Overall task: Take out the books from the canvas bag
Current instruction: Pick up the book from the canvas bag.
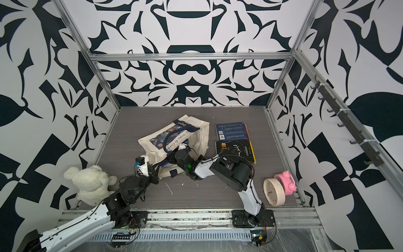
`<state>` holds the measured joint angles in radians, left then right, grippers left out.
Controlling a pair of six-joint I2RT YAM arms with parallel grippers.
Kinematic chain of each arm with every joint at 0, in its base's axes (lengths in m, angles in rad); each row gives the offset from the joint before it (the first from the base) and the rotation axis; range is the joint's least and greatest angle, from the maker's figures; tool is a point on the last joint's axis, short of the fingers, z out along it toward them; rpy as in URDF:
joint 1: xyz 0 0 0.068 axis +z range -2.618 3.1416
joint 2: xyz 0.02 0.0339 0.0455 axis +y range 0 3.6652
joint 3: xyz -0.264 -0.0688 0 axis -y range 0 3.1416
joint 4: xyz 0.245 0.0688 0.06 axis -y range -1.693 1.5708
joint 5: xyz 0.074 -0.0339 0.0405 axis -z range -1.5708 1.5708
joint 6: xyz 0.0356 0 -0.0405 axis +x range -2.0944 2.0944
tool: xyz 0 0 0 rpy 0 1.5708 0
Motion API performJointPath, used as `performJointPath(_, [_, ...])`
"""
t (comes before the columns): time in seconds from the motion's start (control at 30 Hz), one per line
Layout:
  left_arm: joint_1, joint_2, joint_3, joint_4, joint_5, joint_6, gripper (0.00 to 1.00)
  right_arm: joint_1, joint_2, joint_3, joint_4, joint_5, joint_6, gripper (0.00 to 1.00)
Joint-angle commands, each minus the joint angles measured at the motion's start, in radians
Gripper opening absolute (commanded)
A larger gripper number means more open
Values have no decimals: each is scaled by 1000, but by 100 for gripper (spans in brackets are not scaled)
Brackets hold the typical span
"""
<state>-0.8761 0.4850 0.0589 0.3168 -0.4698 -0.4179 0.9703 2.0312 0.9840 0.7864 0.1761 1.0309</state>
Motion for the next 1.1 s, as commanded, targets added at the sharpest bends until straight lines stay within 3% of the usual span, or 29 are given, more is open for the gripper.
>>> performJointPath(0.0, [-6,-12,5,87,68,8,0,-11,-75,16,11,8,67,36])
performJointPath(0.23, [-7,-5,5,93,75,10,0,-19,-78,20,-115,-1,231,41])
performJointPath(0.47, [-6,0,6,100,80,11,0,-18,-72,59,-235,74,239,44])
performJointPath(0.7, [-7,20,7,112,98,14,0,-5,-38,94,-55,102,41,45])
performJointPath(1.07, [-6,46,10,129,119,16,0,-28,43,136,178,-14,51,44])
